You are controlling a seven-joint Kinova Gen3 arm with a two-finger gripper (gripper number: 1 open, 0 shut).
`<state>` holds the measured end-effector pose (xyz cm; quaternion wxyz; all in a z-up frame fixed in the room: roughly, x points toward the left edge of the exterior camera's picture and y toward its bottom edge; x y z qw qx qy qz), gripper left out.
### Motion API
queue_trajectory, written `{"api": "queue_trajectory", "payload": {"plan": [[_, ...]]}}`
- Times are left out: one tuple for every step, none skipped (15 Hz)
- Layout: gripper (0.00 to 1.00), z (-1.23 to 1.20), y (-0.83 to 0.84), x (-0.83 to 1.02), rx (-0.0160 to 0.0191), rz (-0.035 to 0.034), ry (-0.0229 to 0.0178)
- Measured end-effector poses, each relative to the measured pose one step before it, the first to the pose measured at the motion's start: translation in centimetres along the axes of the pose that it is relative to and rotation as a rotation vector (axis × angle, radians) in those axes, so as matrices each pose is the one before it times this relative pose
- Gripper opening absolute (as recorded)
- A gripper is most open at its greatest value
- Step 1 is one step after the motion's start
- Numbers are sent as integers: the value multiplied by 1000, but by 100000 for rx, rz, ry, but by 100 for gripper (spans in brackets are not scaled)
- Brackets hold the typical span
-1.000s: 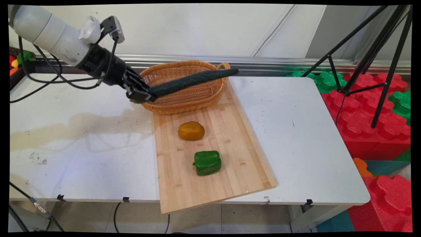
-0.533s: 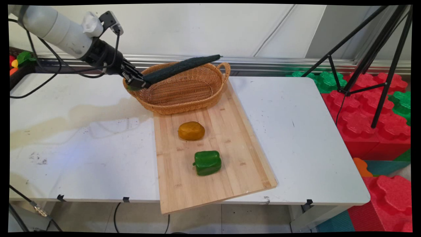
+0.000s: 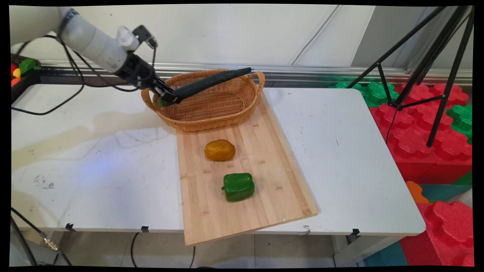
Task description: Place the picked object in the vegetable basket
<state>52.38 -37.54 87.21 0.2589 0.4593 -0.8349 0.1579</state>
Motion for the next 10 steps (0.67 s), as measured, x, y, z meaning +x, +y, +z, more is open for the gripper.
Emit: {"api": "queue_trajectory", "payload": {"plan": [[0,916,-142,110,-886,-840,-427],[0,851,-112,103,-875,-707,-459],[0,622,-114,6,-590,-532,-460],[0,375,-80,1,-334,-317,-287],[0,473,-135,-45,-374,-430,-367],[100,494,-160,-4,-321,-437,-297],[100,421,-159,17,-258,-429,-171],[100,285,-113,59,-214,-367,37],[100,171,-72,30,-127,-252,27],[100,205,-96,66,-158,-432,188]]}}
